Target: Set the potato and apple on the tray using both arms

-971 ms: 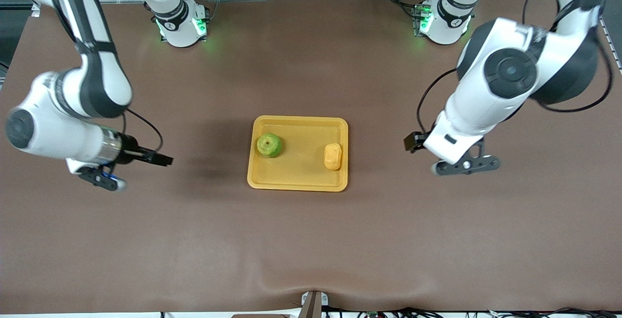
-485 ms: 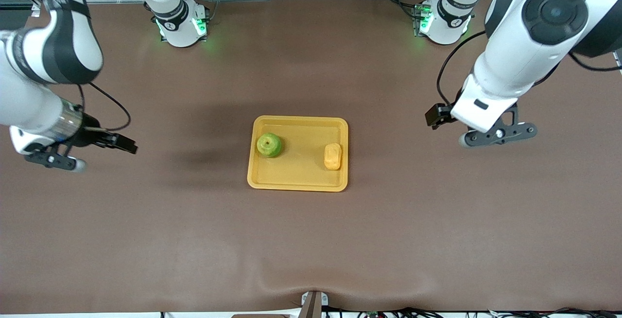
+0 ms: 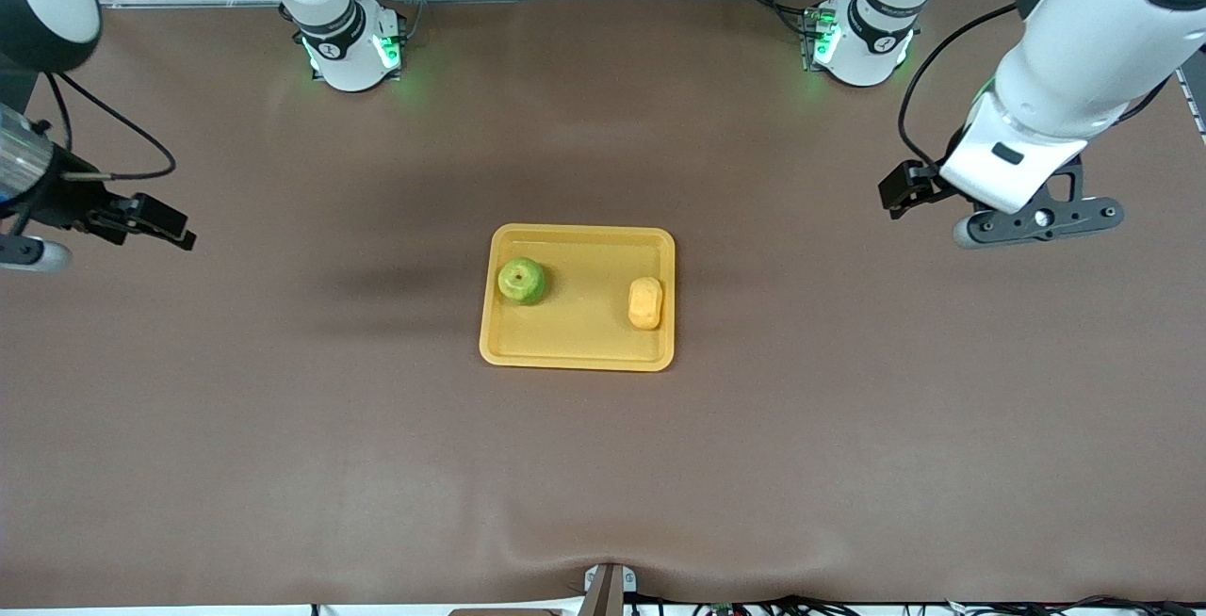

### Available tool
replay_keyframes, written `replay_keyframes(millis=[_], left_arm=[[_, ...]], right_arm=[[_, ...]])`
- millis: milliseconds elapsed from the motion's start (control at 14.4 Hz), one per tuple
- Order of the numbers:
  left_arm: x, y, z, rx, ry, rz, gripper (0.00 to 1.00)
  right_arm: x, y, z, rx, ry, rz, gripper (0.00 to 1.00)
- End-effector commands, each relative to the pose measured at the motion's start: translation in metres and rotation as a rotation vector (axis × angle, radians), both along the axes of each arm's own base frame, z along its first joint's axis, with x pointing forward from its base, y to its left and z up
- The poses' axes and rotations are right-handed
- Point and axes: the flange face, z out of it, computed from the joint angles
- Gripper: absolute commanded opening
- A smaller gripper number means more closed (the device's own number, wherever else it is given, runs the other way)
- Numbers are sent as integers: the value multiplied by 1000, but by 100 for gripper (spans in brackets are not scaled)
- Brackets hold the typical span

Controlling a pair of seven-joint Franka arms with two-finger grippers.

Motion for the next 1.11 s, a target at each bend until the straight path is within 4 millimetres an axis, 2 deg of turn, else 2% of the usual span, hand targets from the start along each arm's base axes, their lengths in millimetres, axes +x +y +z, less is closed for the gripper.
replay_keyframes(millis=[0,69,208,277,416,901,1040], left_arm=[[-12,18,4,-4,15,-22,100],[-15,18,8,-2,9,-26,100],[-19,26,18,0,-8,-15,100],[-22,26,22,2,-10,-20,100],[-26,27,25,6,-2,-51,100],[-25,35,29,5,-17,-64,100],[-33,43,29,17,-10,-66,100]], right_arm=[[2,-3,22,-51,-19,8,100],[3,-6,22,-53,-21,10,100],[7,-6,44,-61,-58,5,100],[2,-5,42,-57,-13,3,100],[-5,-5,51,-54,29,3,100],[-11,-14,46,-33,89,-16,100],[-13,-13,43,-30,109,-5,100]])
